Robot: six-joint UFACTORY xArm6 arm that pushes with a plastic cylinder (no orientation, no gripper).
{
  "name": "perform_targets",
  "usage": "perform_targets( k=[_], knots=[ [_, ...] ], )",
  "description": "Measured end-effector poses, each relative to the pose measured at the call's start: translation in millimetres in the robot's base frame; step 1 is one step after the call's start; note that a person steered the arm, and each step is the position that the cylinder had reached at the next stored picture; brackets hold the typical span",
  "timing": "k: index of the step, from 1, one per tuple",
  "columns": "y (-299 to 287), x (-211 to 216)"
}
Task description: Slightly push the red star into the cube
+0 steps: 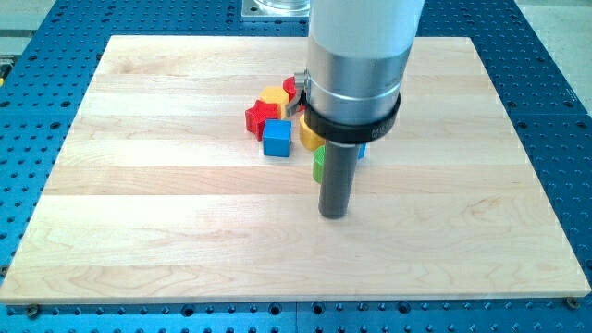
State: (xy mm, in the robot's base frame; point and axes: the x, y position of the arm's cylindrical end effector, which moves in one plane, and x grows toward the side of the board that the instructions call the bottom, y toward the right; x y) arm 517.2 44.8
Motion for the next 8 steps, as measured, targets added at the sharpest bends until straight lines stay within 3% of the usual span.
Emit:
perform_targets(
  k=[1, 2, 3, 4, 6, 7, 8],
  knots=[
    [0, -39],
    [-5, -30],
    [-86, -5],
    [-148, -7],
    [-194, -61],
    [-194, -122],
    [-160, -129]
  ],
)
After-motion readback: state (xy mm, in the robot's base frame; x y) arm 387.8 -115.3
